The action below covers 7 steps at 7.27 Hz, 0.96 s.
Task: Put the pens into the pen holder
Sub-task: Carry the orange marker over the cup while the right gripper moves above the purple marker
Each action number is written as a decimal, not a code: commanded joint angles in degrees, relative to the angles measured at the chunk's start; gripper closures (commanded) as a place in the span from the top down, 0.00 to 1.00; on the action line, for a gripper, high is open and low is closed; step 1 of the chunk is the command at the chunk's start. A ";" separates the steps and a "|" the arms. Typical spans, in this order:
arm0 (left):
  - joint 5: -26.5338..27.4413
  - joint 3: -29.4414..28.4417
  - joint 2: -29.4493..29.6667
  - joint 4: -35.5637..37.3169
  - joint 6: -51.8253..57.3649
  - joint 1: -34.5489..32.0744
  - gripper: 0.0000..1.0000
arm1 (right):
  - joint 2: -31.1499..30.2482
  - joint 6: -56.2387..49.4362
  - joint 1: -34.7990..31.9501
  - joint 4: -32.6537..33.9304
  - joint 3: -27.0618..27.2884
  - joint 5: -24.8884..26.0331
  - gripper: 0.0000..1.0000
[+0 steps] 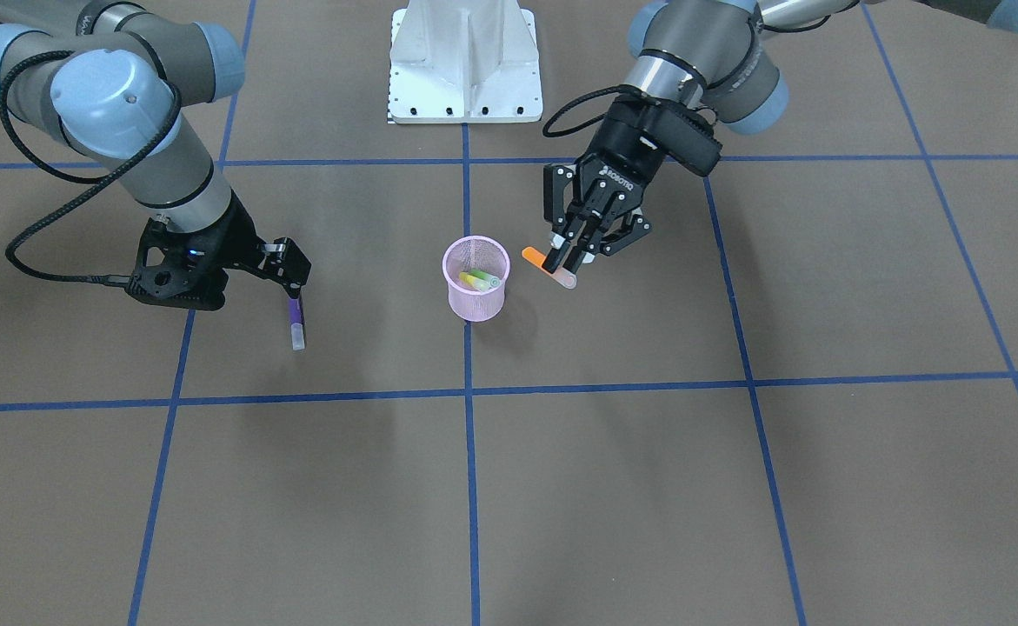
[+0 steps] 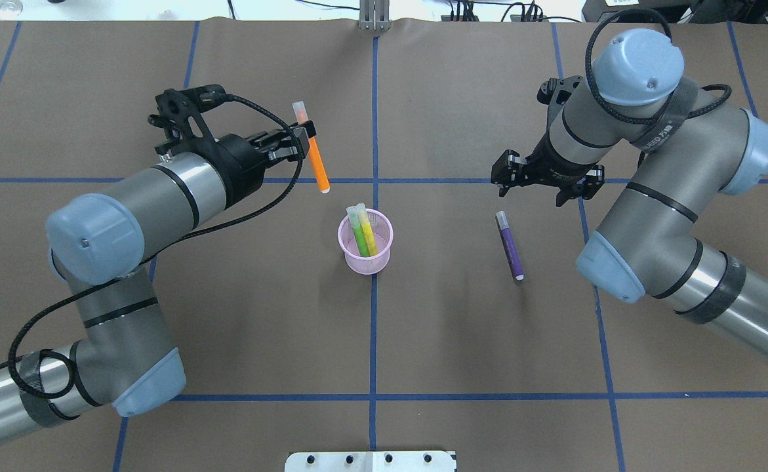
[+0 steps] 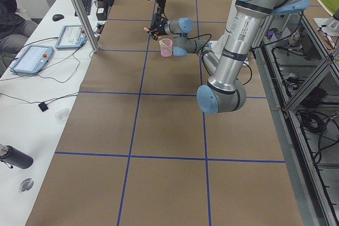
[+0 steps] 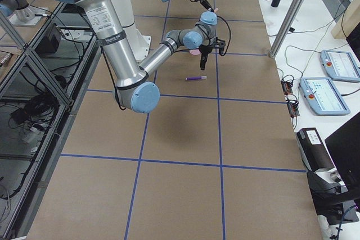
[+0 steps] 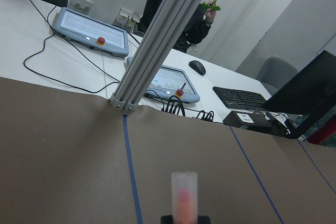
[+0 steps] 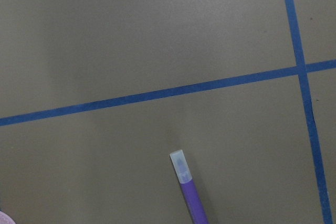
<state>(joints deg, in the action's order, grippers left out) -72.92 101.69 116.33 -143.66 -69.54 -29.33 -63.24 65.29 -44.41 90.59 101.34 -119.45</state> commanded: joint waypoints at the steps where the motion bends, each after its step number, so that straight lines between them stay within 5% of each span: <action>1: 1.37 -2.02 2.83 0.04 -0.07 2.43 0.00 | 0.13 -3.23 1.69 -9.23 -6.47 0.45 0.99; 7: 1.29 -7.73 4.69 -0.22 0.11 2.52 0.00 | -0.31 -4.02 3.97 -10.44 -9.92 0.80 0.98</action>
<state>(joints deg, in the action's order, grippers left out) -71.62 94.31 121.00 -143.78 -69.50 -26.81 -63.48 61.81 -40.64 80.24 92.72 -118.65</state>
